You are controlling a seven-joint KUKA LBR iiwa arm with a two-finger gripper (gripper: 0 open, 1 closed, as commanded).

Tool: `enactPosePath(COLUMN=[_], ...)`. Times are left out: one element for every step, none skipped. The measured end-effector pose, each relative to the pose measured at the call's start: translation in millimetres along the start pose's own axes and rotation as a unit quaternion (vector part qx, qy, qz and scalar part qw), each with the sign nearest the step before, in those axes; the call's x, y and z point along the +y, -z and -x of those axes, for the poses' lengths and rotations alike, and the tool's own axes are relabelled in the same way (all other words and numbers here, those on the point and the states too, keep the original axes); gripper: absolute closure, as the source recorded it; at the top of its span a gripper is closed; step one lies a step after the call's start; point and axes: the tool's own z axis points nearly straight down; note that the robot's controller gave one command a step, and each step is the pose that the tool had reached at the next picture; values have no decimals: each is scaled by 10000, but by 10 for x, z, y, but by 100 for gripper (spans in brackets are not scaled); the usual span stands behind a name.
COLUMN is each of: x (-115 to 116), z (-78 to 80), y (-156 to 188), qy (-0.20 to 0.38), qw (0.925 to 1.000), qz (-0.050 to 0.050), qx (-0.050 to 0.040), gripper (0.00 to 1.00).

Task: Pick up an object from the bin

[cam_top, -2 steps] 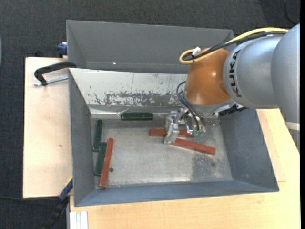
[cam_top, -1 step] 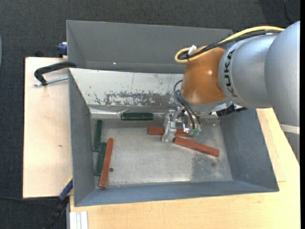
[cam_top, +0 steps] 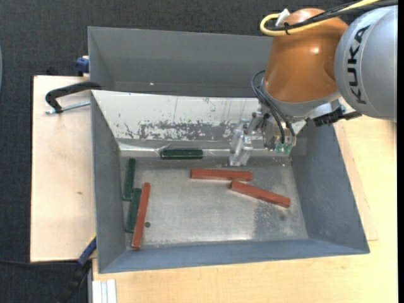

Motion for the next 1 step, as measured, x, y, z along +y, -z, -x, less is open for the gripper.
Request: enactPosePath(x=[-1], z=[-6], y=[-10], qy=[-3], qw=[10000], qz=[0], qx=[12], gripper=[0])
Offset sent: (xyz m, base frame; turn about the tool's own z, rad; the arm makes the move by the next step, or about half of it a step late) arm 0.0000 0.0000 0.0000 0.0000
